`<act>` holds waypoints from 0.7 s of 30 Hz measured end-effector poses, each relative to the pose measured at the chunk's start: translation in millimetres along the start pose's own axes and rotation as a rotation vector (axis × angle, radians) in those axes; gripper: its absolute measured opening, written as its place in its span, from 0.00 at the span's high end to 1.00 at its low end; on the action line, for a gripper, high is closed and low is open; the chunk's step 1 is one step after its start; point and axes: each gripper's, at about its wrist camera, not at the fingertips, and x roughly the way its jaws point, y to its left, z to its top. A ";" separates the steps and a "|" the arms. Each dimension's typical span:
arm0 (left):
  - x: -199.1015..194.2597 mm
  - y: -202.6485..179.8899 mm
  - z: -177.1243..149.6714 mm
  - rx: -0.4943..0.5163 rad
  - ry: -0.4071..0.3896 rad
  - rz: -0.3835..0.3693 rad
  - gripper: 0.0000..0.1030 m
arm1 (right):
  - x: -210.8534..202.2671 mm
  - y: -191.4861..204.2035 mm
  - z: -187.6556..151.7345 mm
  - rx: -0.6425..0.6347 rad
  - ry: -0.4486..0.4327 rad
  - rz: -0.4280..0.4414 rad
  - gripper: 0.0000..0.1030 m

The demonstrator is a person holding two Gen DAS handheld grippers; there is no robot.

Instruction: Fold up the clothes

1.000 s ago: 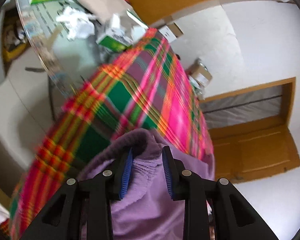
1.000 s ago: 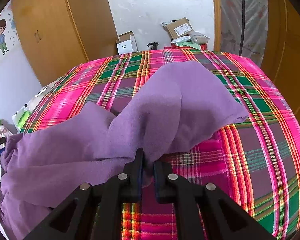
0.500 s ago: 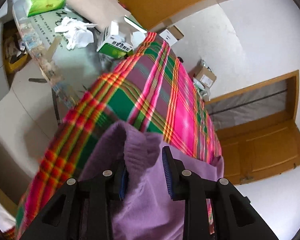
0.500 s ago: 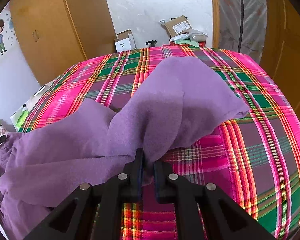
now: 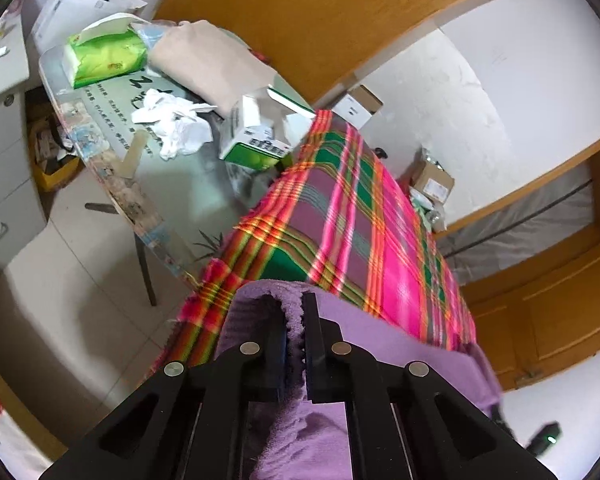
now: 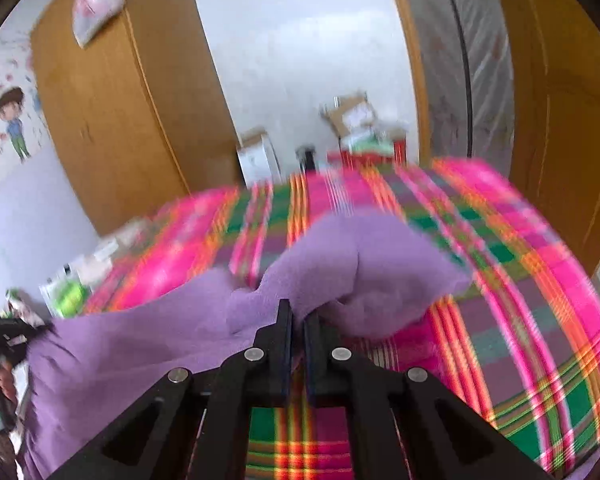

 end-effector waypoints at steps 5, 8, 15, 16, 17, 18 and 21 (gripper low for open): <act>6.8 7.3 3.0 -0.015 0.006 0.024 0.94 | 9.5 16.6 8.0 -0.062 0.001 -0.033 0.95; 10.9 11.7 4.7 -0.024 0.010 0.038 0.94 | 44.9 10.7 2.1 -0.047 0.112 -0.063 0.95; 10.8 14.2 3.7 -0.015 0.028 0.046 0.94 | 66.4 2.7 -13.8 -0.037 0.248 -0.047 0.90; 8.3 12.5 2.6 -0.004 0.030 0.049 0.93 | 62.1 1.2 -13.8 -0.041 0.250 -0.042 0.85; 5.2 11.0 1.6 0.004 0.032 0.051 0.91 | 55.3 0.6 -15.0 -0.049 0.249 -0.035 0.81; 0.9 10.4 0.1 0.006 0.033 0.049 0.89 | 48.3 -0.1 -16.3 -0.057 0.247 -0.028 0.77; -15.6 9.9 -6.6 0.010 0.037 0.040 0.89 | 26.0 -4.7 -25.1 -0.088 0.250 0.021 0.77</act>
